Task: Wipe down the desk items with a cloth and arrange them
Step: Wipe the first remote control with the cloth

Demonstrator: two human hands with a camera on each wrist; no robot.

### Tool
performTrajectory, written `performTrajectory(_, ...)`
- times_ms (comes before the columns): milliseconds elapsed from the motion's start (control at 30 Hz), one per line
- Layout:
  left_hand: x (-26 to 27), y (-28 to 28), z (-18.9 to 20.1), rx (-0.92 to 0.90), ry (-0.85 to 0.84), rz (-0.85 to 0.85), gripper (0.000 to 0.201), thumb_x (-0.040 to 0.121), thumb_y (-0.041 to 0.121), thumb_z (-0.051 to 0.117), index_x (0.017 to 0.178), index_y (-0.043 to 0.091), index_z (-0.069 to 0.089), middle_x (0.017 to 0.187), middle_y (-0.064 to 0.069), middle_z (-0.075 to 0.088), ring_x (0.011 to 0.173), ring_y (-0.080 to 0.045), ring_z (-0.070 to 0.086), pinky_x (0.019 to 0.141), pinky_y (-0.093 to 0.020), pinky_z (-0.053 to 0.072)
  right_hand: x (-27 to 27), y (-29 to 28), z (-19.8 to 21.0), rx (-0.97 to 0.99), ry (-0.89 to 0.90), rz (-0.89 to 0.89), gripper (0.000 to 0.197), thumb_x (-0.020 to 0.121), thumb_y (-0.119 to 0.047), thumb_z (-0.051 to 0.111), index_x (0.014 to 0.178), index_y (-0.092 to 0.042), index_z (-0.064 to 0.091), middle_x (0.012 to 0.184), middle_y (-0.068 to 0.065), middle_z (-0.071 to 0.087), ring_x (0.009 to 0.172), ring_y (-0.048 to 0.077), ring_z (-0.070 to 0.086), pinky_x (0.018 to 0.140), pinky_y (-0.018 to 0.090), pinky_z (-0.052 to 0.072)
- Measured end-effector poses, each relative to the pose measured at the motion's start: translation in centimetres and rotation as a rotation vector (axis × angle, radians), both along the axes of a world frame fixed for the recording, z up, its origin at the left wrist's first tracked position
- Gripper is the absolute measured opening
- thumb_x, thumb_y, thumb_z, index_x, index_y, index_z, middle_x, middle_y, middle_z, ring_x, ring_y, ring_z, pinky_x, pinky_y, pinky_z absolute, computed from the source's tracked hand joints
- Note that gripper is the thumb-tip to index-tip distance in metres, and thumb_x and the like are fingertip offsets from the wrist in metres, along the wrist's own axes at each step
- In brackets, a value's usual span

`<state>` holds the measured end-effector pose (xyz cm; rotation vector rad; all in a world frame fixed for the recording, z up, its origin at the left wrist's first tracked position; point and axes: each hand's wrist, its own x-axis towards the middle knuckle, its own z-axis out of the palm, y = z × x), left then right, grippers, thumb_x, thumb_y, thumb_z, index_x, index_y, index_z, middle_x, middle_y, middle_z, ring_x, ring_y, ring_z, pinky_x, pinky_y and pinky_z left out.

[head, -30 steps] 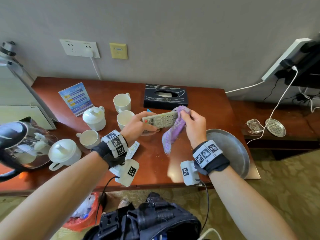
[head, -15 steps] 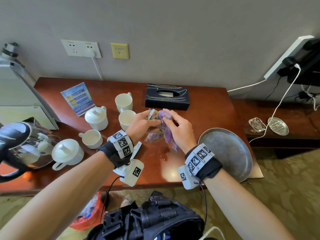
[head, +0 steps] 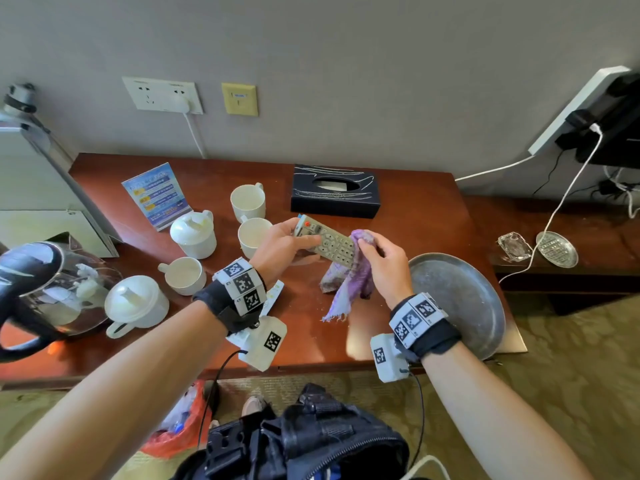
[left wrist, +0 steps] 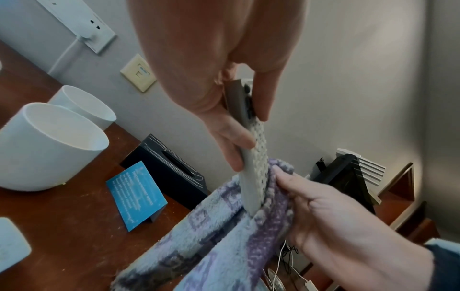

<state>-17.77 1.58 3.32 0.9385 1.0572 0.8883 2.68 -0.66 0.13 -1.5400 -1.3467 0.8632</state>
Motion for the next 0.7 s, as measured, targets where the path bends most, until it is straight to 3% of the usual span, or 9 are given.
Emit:
performTrajectory(67,0.5,0.0,0.2,-0.005,0.005,-0.002,0.020,0.095,0.000,0.061,0.115,0.001,0.060,0.105,-0.017,0.072,0.089,-0.024,0.074,0.063,-0.020,0.057,-0.1,0.1,0.5,0.050,-0.063,0.015,0.020,0.096,-0.018,0.060,0.110,-0.022,0.075,0.108,-0.019,0.071,0.105,-0.002,0.063,0.099,0.027,0.048)
performTrajectory(167,0.9,-0.1,0.2,-0.002,0.046,-0.046,0.015,0.095,0.001,0.061,0.109,0.004,0.063,0.107,-0.017,0.071,0.092,-0.023,0.073,0.064,-0.020,0.058,-0.5,0.1,1.5,0.073,-0.177,0.094,0.021,0.097,-0.022,0.060,0.112,-0.026,0.074,0.105,-0.027,0.069,0.101,-0.008,0.062,0.091,0.019,0.049)
performTrajectory(233,1.2,-0.3,0.0,0.014,0.080,-0.086,0.019,0.095,0.000,0.062,0.114,0.000,0.063,0.106,-0.016,0.070,0.091,-0.020,0.073,0.066,-0.020,0.058,-1.3,-0.2,2.1,0.071,-0.189,0.160,0.023,0.098,-0.022,0.059,0.114,-0.028,0.074,0.102,-0.031,0.067,0.094,-0.006,0.065,0.081,0.014,0.052)
performTrajectory(333,1.4,-0.6,-0.2,0.020,0.051,-0.068,0.022,0.094,-0.002,0.061,0.116,-0.002,0.062,0.104,-0.015,0.070,0.090,-0.020,0.073,0.068,-0.022,0.059,-2.3,-0.1,2.8,0.108,-0.179,0.176,0.024,0.098,-0.023,0.060,0.118,-0.026,0.072,0.105,-0.028,0.066,0.100,0.000,0.065,0.088,0.020,0.053)
performTrajectory(467,0.5,-0.1,0.0,0.023,0.057,-0.061,0.016,0.094,-0.001,0.062,0.109,0.005,0.064,0.104,-0.012,0.072,0.097,-0.023,0.072,0.074,-0.025,0.061,-1.5,0.5,2.6,0.046,-0.217,0.172,0.026,0.098,-0.027,0.059,0.121,-0.026,0.071,0.120,-0.014,0.070,0.106,-0.004,0.059,0.094,0.012,0.045)
performTrajectory(600,-0.3,0.2,0.4,0.024,0.069,-0.039,0.022,0.095,-0.002,0.060,0.117,-0.002,0.060,0.108,-0.016,0.071,0.090,-0.020,0.073,0.067,-0.020,0.059,-0.5,0.8,1.8,-0.006,-0.229,0.147,0.024,0.098,-0.028,0.058,0.119,-0.027,0.072,0.114,-0.021,0.068,0.111,0.002,0.060,0.102,0.029,0.047)
performTrajectory(700,-0.2,0.2,0.4,0.030,0.076,-0.025,0.024,0.096,-0.001,0.059,0.120,-0.003,0.058,0.112,-0.019,0.069,0.095,-0.024,0.071,0.068,-0.021,0.059,-0.9,1.0,1.6,-0.006,-0.188,0.108,0.024,0.098,-0.025,0.058,0.118,-0.026,0.072,0.112,-0.022,0.067,0.111,0.003,0.061,0.102,0.028,0.047)
